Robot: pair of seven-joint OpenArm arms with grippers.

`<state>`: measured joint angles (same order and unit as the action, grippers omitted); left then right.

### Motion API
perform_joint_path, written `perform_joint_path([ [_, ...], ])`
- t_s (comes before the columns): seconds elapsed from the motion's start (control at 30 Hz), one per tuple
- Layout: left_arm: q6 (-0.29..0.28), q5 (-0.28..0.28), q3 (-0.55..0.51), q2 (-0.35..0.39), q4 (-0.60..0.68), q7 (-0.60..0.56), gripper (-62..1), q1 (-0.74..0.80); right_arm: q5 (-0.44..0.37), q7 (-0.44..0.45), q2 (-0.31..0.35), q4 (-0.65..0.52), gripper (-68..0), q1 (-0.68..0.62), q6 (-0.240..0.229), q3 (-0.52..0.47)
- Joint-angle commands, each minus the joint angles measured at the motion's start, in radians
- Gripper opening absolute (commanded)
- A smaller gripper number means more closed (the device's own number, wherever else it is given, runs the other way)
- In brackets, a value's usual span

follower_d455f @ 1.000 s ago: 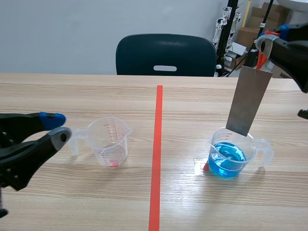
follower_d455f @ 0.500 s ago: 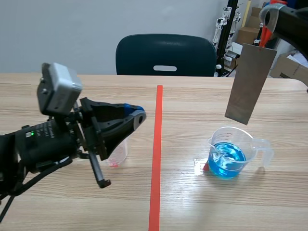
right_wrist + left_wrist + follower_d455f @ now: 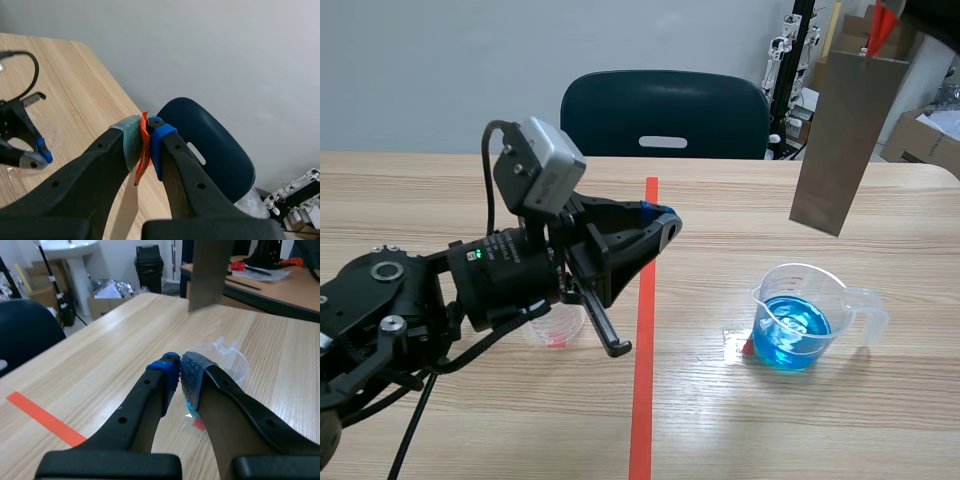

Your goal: Do the redox reaction experiment. raise the plate out of the solution

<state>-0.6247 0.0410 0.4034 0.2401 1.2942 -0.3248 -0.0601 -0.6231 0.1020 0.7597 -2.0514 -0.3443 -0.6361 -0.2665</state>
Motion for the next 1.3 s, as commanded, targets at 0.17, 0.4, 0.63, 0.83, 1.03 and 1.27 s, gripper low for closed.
perform_joint_path([
  [0.17, 0.003, -0.022, 0.034, -0.033, -0.032, -0.019, -55.4, -0.059, -0.097, -0.028, 0.016, -0.013, -67.1, -0.007, -0.037, -0.065],
  [0.4, 0.003, -0.035, 0.036, -0.046, -0.046, -0.027, -55.5, -0.116, -0.171, -0.041, 0.016, -0.013, -67.1, -0.025, -0.077, -0.128],
  [0.63, 0.002, -0.035, 0.036, -0.050, -0.046, -0.026, -55.5, -0.159, -0.220, -0.068, 0.019, -0.013, -67.1, -0.024, -0.099, -0.166],
  [0.83, 0.001, -0.035, 0.036, -0.077, -0.046, -0.026, -55.5, -0.161, -0.261, -0.078, 0.036, -0.013, -67.1, -0.021, -0.099, -0.167],
  [1.03, -0.006, -0.035, 0.050, -0.079, -0.046, -0.029, -56.8, -0.185, -0.283, -0.089, 0.052, -0.014, -67.1, -0.021, -0.099, -0.167],
  [1.27, -0.026, -0.035, 0.059, -0.079, -0.046, -0.045, -56.8, -0.192, -0.283, -0.096, 0.052, -0.014, -67.1, -0.022, -0.109, -0.166],
])
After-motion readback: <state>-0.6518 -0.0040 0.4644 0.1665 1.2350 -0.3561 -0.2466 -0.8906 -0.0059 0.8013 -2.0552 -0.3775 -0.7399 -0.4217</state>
